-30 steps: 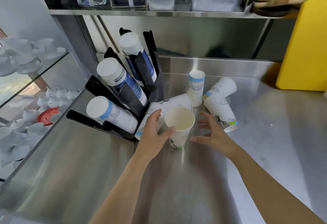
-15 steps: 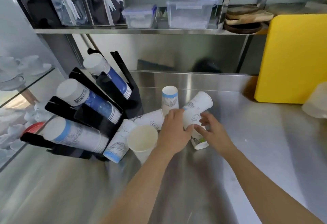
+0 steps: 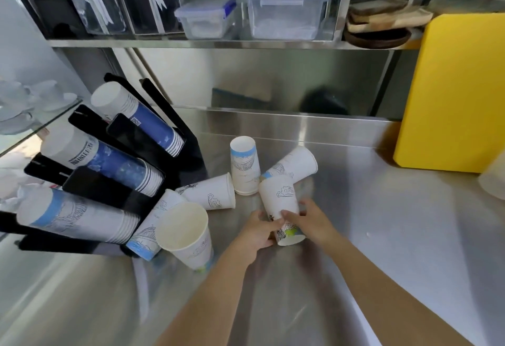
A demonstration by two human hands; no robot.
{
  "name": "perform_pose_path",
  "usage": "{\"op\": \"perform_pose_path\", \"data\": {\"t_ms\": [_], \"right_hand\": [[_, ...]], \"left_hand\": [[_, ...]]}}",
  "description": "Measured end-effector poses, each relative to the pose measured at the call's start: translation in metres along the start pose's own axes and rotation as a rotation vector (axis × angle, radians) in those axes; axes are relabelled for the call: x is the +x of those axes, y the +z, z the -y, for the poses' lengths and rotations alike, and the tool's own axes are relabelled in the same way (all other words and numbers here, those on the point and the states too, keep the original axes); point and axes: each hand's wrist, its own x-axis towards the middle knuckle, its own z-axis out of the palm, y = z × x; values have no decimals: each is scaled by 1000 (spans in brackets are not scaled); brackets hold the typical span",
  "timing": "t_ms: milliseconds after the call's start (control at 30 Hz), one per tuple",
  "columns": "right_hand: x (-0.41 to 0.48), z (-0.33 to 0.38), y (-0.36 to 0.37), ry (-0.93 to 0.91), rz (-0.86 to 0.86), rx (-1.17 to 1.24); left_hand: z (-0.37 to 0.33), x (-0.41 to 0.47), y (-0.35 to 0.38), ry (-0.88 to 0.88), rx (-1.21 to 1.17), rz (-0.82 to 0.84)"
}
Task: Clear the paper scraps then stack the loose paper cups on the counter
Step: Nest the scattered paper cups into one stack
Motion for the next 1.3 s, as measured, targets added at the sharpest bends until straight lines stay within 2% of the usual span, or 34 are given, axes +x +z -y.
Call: {"op": "perform_pose_path", "data": {"t_ms": [100, 200, 367, 467, 600, 733, 867, 1000, 1133, 1200, 1300], "right_hand": [[-8, 4, -8, -95, 6, 116], [-21, 19, -15, -265, 6, 148], [-46, 66, -18, -479, 20, 69], [-63, 98, -9, -590, 28, -41], [-70, 126, 3, -677, 25, -73], [-81, 147, 47, -752, 85, -32], [-83, 148, 87, -782, 97, -29], [-83, 127, 108, -726, 138, -99], [-83, 87, 114, -638, 100, -366], [-84, 70, 115, -604, 78, -527], [-89, 61, 118, -581, 63, -598]], "left_hand": [[-6, -5, -5, 49, -25, 16], [-25, -21, -10, 241, 54, 19], [-65, -58, -31, 582, 315, 35], [-83, -83, -55, 727, 469, 10], [-93, -107, -79, 832, 451, -22], [-94, -134, -116, 933, 456, -127], [-82, -140, -149, 942, 528, -208], [-55, -134, -168, 851, 502, -219], [-20, -114, -182, 755, 693, -323], [-2, -109, -185, 708, 781, -311], [13, -107, -187, 720, 817, -314]]}}
